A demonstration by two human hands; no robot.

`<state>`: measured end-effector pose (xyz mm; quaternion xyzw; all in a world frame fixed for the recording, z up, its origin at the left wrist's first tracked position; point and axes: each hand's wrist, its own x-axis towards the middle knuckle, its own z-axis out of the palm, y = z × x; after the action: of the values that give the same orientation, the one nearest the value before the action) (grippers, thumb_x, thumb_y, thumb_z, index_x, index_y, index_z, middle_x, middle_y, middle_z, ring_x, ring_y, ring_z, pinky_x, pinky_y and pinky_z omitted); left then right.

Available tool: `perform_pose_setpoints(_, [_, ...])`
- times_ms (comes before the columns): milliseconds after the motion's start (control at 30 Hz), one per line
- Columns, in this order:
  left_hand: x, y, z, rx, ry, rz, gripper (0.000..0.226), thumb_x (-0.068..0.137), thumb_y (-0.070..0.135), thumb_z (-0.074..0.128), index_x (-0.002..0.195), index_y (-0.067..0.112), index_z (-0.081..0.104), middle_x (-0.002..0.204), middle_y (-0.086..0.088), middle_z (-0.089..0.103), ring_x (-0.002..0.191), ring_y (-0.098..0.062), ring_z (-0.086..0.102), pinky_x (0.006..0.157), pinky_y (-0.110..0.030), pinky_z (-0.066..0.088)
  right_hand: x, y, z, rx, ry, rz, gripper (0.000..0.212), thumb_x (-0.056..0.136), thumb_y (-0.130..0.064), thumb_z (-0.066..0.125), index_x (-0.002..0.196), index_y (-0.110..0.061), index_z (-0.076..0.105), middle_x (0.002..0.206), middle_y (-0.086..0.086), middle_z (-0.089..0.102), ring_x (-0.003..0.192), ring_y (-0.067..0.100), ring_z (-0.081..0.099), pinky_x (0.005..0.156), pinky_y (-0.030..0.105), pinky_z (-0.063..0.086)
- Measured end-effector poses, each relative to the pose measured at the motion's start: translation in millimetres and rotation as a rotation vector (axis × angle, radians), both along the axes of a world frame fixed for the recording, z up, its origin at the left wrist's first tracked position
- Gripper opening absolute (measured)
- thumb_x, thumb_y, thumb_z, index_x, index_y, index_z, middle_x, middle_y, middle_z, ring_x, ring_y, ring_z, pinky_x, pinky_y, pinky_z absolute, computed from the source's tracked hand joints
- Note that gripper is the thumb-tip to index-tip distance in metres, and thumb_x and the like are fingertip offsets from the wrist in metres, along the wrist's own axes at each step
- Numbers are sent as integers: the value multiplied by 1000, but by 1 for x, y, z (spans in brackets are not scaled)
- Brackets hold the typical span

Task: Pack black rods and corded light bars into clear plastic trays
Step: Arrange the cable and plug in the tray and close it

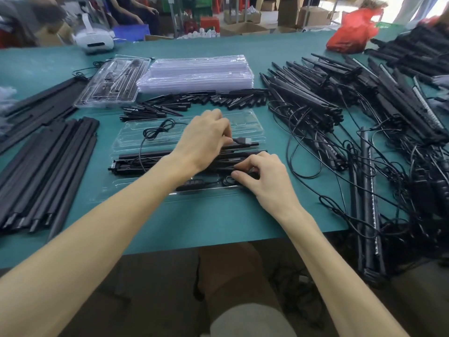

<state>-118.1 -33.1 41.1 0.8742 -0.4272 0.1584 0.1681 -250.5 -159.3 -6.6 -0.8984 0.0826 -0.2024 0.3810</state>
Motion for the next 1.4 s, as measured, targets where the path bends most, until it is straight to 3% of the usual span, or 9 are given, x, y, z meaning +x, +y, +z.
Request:
perform_pose_setpoints(200, [21,55,15,42,-109,169,16,93,26,69,96,11,67,100,-7,59,83,-28,57,82,-41,46,-2,0,-1,10,-7,8,14,89,-32,75,98,-21,74,97,-9,62,99,10,49,88,26,43])
perform_pose_setpoints(400, [29,108,10,132,-155,356,15,95,24,67,95,9,65,101,-11,59,89,-33,59,86,-45,46,-3,-1,0,-6,-19,6,12,88,-31,77,96,-22,75,96,-10,64,96,10,50,81,18,38])
perform_pose_setpoints(600, [32,146,13,220,-205,551,13,95,14,64,100,3,60,104,-18,56,89,-40,59,80,-50,47,-3,-3,1,-19,-29,15,11,87,-31,77,96,-25,75,95,-11,65,94,8,49,78,7,35])
perform_pose_setpoints(767, [33,177,12,341,-153,720,22,89,-3,63,110,-1,55,113,-22,53,92,-43,60,78,-48,44,-2,-3,0,-35,-33,22,11,87,-30,77,96,-25,75,93,-13,64,90,2,50,76,3,34])
perform_pose_setpoints(867, [30,184,11,327,-94,764,29,87,-8,59,114,-5,49,119,-26,47,92,-44,58,77,-48,44,-1,-3,0,-38,-34,23,10,86,-29,78,95,-24,76,91,-11,64,91,9,52,75,5,35])
perform_pose_setpoints(1067, [27,180,12,343,-86,615,19,93,10,61,110,4,64,116,-18,49,102,-38,54,86,-49,47,-2,-4,0,-35,-33,27,9,86,-29,78,94,-24,76,92,-12,65,92,11,53,75,3,35])
perform_pose_setpoints(1267, [31,190,22,560,-47,729,9,93,19,67,98,12,67,104,-12,68,96,-34,64,84,-38,38,-2,-4,-1,-41,-39,23,10,86,-29,78,94,-24,76,91,-13,64,91,11,54,74,2,34])
perform_pose_setpoints(1333, [29,198,29,694,76,777,22,87,25,75,95,15,58,106,-11,69,100,-32,65,85,-36,35,-2,-4,-1,-46,-39,25,10,86,-30,78,94,-25,76,91,-13,64,91,11,54,74,3,34])
perform_pose_setpoints(1400, [26,201,38,798,274,777,46,77,42,85,105,17,58,113,-8,68,107,-31,63,90,-37,38,-2,-5,-2,-48,-39,26,10,86,-31,78,94,-25,76,91,-13,64,91,11,54,74,3,35])
